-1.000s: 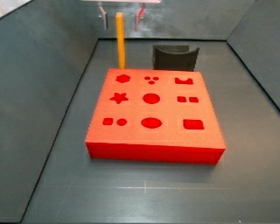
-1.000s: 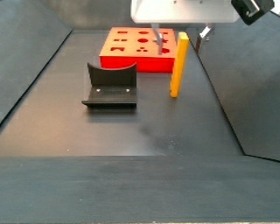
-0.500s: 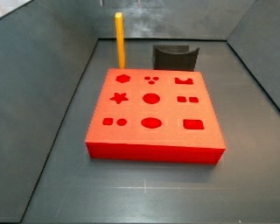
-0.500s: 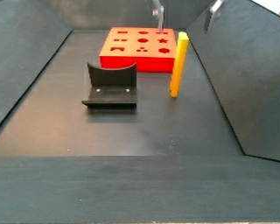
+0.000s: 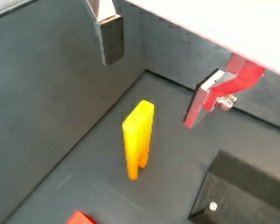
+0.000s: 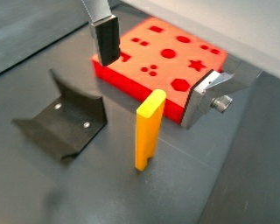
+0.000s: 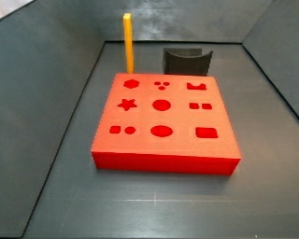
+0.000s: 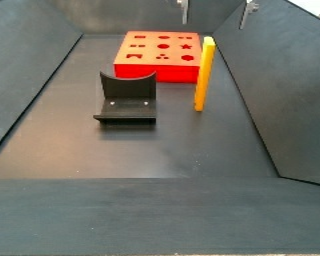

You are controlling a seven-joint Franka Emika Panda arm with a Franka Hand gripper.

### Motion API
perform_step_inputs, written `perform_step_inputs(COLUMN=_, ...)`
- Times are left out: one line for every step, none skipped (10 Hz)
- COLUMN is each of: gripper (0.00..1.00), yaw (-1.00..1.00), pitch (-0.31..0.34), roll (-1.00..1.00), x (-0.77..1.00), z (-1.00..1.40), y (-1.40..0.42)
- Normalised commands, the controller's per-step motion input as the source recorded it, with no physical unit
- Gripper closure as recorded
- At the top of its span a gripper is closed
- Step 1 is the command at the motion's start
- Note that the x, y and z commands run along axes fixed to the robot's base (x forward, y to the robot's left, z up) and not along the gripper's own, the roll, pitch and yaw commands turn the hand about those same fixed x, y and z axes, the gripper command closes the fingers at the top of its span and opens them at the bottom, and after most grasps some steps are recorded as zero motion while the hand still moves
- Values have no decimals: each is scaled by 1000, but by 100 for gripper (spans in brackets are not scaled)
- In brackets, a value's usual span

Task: Pick up the square-circle object. Move up. Rotate the square-circle object. Move to above the board. Insert the square-circle object.
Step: Rotate the square-circle object.

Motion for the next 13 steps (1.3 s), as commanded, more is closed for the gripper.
perform_step_inputs(gripper=0, yaw=-1000, pitch=13, roll=6, x=13, z=0, y=8)
perform_step_inputs(gripper=0, yaw=-1000, pitch=14, roll=6, x=13, z=0, y=9)
perform_step_inputs(gripper=0, yaw=-1000, pitch=15, roll=7, x=13, z=0, y=10)
perform_step_inputs(gripper=0, yaw=-1000, pitch=16, roll=7, x=13, z=0, y=11)
perform_step_inputs(gripper=0, yaw=-1000, pitch=17, roll=7, x=13, z=0, y=11)
perform_step_inputs(gripper=0, yaw=-1000, pitch=17, roll=8, x=13, z=0, y=12)
perform_step_inputs(gripper=0, yaw=-1000, pitch=19, roll=8, x=13, z=0, y=12)
perform_step_inputs(gripper=0, yaw=-1000, pitch=20, roll=9, x=13, z=0, y=12)
perform_step_inputs(gripper=0, yaw=-1000, pitch=22, roll=10, x=12, z=0, y=13)
perform_step_inputs(gripper=0, yaw=-1000, pitch=24, roll=11, x=12, z=0, y=14)
perform_step_inputs(gripper=0, yaw=-1000, pitch=27, roll=12, x=12, z=0, y=14)
perform_step_inputs(gripper=0, yaw=-1000, pitch=30, roll=13, x=12, z=0, y=14)
perform_step_inputs(gripper=0, yaw=-1000, pitch=35, roll=15, x=12, z=0, y=14)
